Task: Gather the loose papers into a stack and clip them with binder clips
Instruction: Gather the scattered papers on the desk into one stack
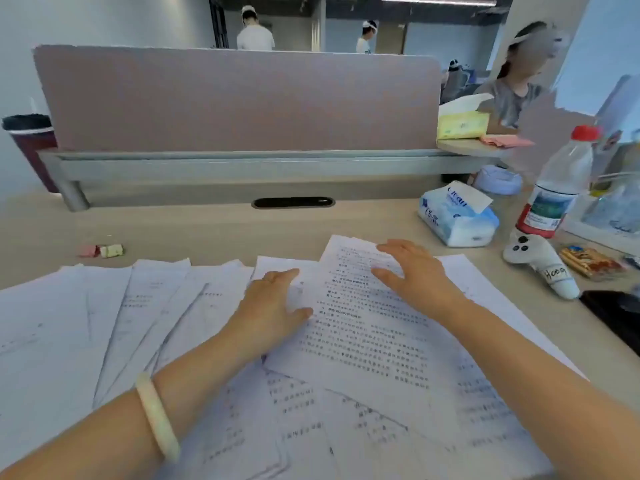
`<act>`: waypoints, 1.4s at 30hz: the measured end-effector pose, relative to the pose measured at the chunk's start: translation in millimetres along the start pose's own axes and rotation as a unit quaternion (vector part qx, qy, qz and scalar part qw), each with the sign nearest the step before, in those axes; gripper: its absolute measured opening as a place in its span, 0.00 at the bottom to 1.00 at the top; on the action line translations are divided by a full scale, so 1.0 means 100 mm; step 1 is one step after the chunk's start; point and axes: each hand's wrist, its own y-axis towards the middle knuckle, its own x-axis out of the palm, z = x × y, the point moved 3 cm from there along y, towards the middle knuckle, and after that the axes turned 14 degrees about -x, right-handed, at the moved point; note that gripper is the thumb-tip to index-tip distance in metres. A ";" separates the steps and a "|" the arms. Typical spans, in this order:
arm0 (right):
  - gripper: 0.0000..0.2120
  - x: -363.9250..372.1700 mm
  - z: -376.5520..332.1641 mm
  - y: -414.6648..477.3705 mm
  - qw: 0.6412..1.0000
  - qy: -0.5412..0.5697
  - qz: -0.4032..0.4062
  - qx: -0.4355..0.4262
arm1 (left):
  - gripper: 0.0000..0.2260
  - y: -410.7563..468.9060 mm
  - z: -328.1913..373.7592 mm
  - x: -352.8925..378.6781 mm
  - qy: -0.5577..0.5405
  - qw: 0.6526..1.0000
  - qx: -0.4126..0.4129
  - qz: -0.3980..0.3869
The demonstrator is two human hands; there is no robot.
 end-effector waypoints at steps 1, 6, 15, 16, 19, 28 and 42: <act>0.23 -0.07 0.01 -0.12 1.000 0.004 0.010 0.012 | 0.32 -0.08 0.01 0.00 -0.005 1.000 -0.007 -0.005; 0.26 -0.39 0.14 -0.64 0.996 0.001 0.004 0.087 | 0.33 -0.45 0.11 -0.03 -0.082 0.992 -0.059 -0.079; 0.37 -0.06 0.26 -1.04 0.981 -0.056 -0.128 0.133 | 0.34 -0.50 0.24 0.07 -0.198 0.971 -0.094 -0.098; 0.36 -0.03 0.28 -1.02 0.981 -0.058 -0.129 0.135 | 0.34 -0.46 0.25 0.07 -0.206 0.969 -0.099 -0.097; 0.35 0.02 0.31 -0.91 0.981 -0.053 -0.127 0.135 | 0.35 -0.32 0.27 0.09 -0.269 0.946 -0.134 -0.126; 0.34 -0.08 0.18 -0.84 0.987 0.063 -0.082 0.127 | 0.36 -0.28 0.23 0.08 -0.325 0.918 -0.178 -0.142; 0.42 -0.43 0.48 -0.91 0.956 0.026 -0.045 0.287 | 0.28 -0.53 0.28 0.08 -0.076 0.987 -0.107 -0.093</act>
